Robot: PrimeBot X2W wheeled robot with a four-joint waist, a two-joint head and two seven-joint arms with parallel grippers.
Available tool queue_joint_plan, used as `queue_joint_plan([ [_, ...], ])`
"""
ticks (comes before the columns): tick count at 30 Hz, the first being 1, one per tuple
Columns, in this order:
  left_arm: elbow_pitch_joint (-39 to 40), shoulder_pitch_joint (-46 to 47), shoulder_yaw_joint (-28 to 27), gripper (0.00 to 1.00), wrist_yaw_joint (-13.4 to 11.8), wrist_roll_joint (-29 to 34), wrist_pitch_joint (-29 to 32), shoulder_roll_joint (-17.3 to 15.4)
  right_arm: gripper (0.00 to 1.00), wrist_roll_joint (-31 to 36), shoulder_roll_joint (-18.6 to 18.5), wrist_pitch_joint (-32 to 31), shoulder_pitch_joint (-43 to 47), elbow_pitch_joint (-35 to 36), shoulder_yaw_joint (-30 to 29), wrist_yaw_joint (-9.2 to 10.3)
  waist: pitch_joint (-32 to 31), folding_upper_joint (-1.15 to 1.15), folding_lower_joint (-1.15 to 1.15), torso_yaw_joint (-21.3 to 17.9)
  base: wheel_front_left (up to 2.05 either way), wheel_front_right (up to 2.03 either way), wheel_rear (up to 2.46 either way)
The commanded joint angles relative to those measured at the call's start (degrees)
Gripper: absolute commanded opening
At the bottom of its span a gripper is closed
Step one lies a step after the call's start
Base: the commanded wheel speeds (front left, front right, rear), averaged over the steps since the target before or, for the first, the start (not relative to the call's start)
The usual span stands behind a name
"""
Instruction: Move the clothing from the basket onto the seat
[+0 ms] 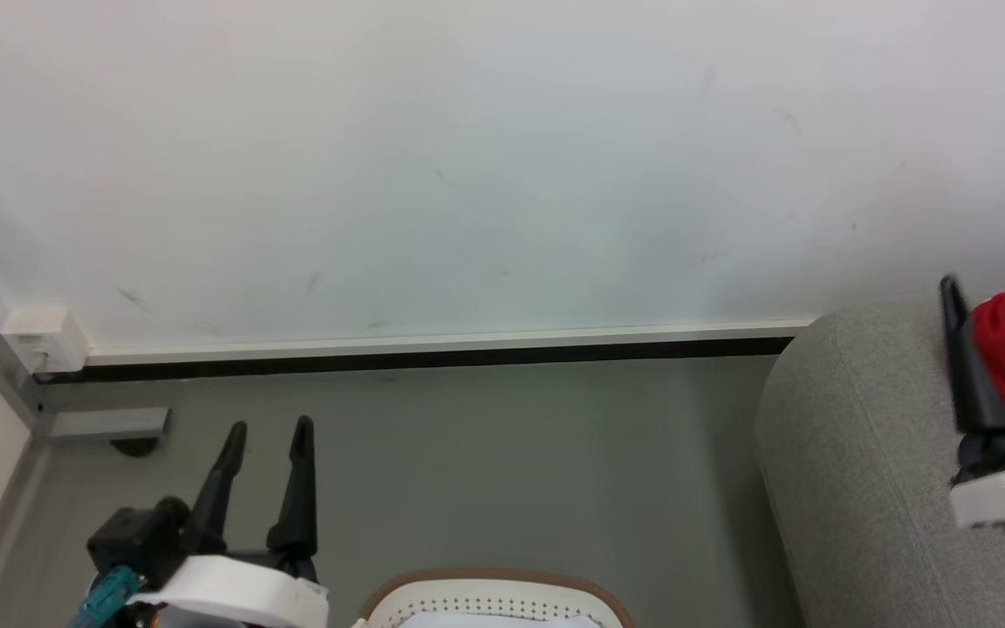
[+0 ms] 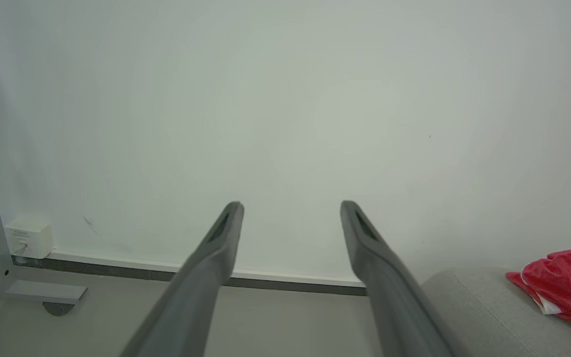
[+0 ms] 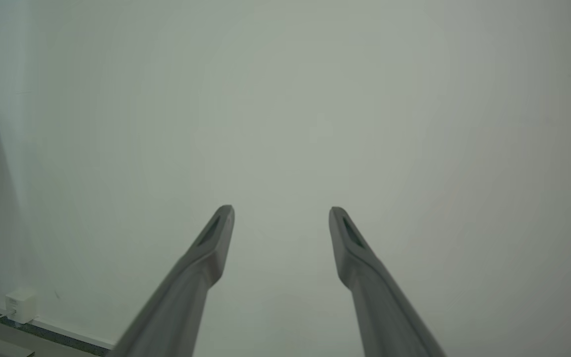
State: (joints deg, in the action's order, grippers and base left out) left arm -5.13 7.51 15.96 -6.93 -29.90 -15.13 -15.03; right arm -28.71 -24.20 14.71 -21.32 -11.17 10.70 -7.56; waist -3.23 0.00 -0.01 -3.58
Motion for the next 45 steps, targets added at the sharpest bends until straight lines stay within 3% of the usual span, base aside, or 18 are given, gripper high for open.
queue_joint_plan([
  [1, -0.2, -1.1, -0.5, 1.00, 0.2, 0.0, 0.0, 0.3, 1.00, 1.0, 0.9, 0.2, 2.2, 0.7, -0.7, 0.14, -0.1, 0.00, 0.01, 0.4, 0.00, 0.00, 0.00],
  [7, -3.0, -4.3, -5.1, 1.00, 2.7, 2.3, 0.0, 4.0, 1.00, 7.1, 10.5, 0.5, 12.7, 5.0, -6.0, 0.14, -0.1, 0.00, 0.01, 0.8, 0.00, 0.00, 0.00],
  [13, -6.1, -6.4, -8.8, 1.00, 6.3, 5.9, 0.0, 7.2, 1.00, 10.2, 14.6, 0.5, 18.1, 4.4, -3.5, 0.14, 0.3, 0.00, 0.01, 0.1, 0.00, 0.00, 0.00],
  [19, -9.0, -6.9, -10.7, 1.00, 9.3, 10.8, 0.0, 9.5, 1.00, 10.8, 16.4, 0.5, 19.3, 1.6, -0.6, 0.14, 0.4, 0.00, 0.01, -0.4, 0.00, 0.00, 0.00],
  [28, -10.6, -5.8, -12.5, 1.00, 10.5, 15.9, 0.0, 11.3, 1.00, 10.2, 17.8, 0.5, 18.2, -0.8, 1.1, 0.14, 0.4, 0.00, 0.01, -0.7, 0.00, 0.00, 0.00],
  [45, -12.2, -5.5, -14.3, 1.00, 12.0, 17.8, 0.0, 12.0, 1.00, 9.8, 18.4, 0.5, 18.6, -1.2, 1.0, 0.14, 0.1, 0.00, 0.01, -0.5, 0.00, 0.00, 0.00],
])
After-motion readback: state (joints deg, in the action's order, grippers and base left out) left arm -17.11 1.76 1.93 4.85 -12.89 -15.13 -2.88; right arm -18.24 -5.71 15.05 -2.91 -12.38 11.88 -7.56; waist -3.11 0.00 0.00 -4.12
